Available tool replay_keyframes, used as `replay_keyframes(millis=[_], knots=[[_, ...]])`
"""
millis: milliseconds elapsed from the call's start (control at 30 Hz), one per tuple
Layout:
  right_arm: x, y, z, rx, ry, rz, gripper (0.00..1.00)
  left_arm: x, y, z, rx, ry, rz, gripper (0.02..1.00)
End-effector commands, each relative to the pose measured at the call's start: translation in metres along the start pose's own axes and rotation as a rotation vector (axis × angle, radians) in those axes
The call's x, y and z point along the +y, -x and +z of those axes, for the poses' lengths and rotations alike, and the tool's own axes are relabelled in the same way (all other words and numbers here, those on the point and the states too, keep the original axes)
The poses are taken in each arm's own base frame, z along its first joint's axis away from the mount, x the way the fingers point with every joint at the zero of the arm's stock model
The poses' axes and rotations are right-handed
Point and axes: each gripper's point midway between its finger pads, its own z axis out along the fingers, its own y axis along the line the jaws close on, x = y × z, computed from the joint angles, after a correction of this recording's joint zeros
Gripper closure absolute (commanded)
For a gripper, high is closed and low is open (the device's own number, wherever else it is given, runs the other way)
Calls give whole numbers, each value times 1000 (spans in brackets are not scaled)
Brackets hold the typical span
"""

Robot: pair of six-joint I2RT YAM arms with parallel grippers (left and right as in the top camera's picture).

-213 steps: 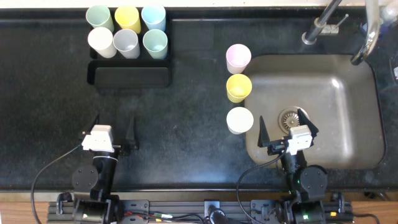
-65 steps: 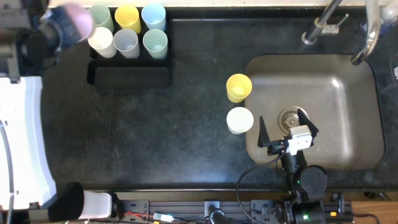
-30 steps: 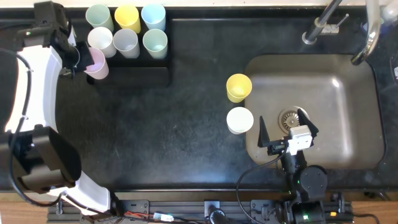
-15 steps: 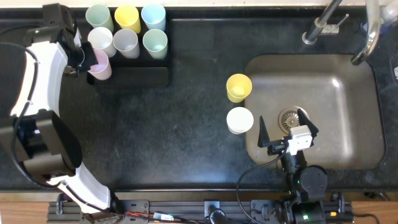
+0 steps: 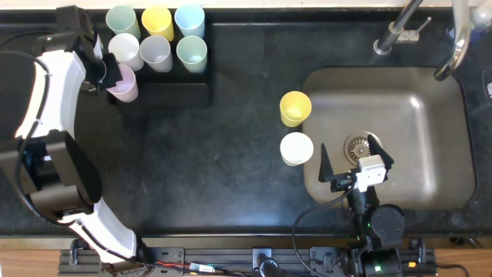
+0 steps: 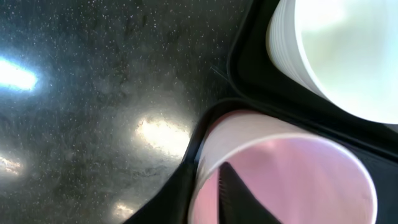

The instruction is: Store Cups

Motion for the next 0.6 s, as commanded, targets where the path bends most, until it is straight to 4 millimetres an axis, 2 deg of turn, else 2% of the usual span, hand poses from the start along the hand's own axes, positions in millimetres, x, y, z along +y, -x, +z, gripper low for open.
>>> replay_keyframes(millis=[33, 67, 167, 267, 333, 433, 467, 533, 600], knots=[[1, -3, 0, -1, 6, 4, 3, -3, 4, -11, -28, -12, 10, 671], [1, -3, 0, -1, 6, 4, 3, -2, 6, -18, -46, -12, 9, 575], [1, -3, 0, -1, 6, 4, 5, -1, 13, -55, -113, -22, 23, 386], [1, -3, 0, -1, 6, 4, 5, -1, 22, -111, -207, -30, 27, 215], [1, -3, 0, -1, 6, 4, 3, -10, 26, -147, -267, -48, 45, 130], [1, -3, 0, -1, 6, 4, 3, -43, 28, -201, -343, -98, 87, 34], [1, -3, 0, -1, 6, 4, 3, -62, 24, -218, -361, -125, 105, 18], [1, -3, 0, -1, 6, 4, 3, -102, 9, -243, -367, -187, 141, 18], [1, -3, 0, -1, 6, 4, 5, -141, -15, -255, -332, -245, 165, 18]])
